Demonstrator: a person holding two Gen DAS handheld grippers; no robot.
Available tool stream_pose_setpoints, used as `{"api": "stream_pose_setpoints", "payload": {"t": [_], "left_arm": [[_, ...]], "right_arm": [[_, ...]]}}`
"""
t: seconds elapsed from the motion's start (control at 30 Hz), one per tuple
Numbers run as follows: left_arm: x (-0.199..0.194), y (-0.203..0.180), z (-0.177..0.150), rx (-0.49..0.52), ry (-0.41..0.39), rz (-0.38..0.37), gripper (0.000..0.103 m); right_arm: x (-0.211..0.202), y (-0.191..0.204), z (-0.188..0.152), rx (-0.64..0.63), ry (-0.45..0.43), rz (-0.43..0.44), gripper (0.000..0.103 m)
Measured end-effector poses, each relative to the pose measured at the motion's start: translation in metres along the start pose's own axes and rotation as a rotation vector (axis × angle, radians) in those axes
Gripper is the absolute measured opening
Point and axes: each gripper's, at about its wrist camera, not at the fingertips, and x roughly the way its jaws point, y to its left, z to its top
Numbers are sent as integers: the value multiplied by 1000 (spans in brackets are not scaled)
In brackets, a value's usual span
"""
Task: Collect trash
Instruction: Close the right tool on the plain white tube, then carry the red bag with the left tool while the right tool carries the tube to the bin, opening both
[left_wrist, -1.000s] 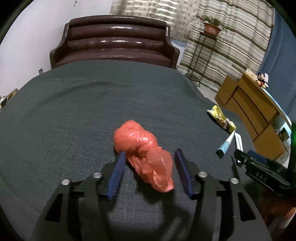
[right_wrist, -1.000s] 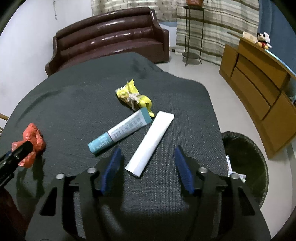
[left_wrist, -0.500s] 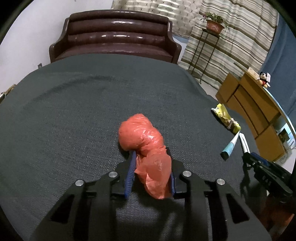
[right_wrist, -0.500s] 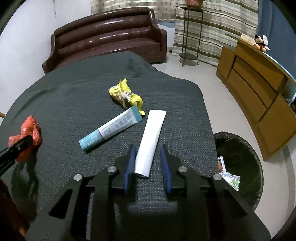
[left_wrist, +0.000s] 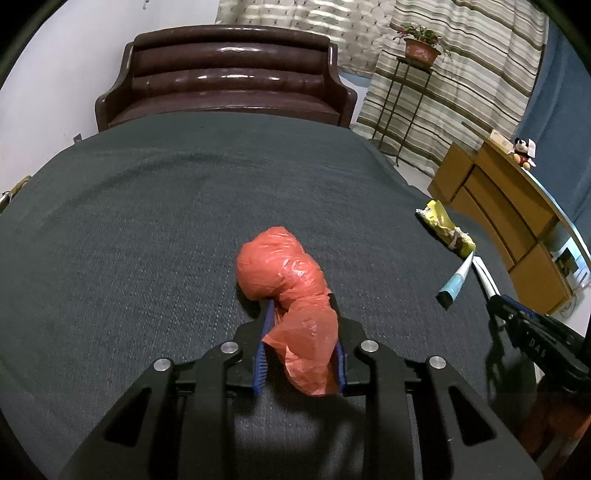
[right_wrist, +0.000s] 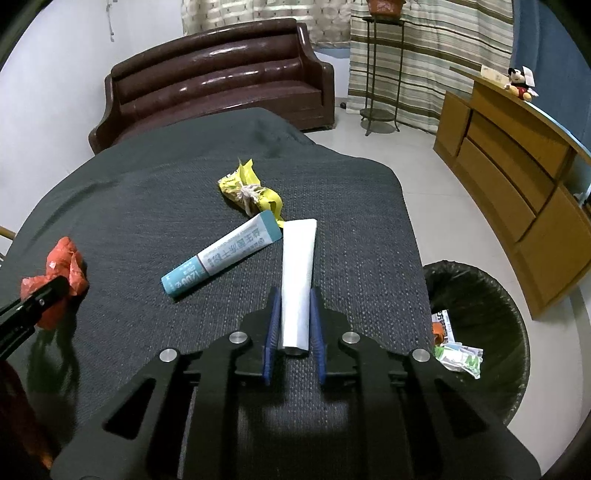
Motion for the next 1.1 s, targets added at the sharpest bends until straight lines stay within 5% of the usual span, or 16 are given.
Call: {"api": "stream_pose_setpoints", "payload": {"t": [0.47, 1.1], "left_arm": [[-20, -28, -4, 62, -31, -61, 25], [-25, -127, -15, 222, -55, -151, 25]], "right_arm": [[-26, -11, -9, 14, -46, 14, 15], [-59, -66, -16, 65, -118, -21, 15]]}}
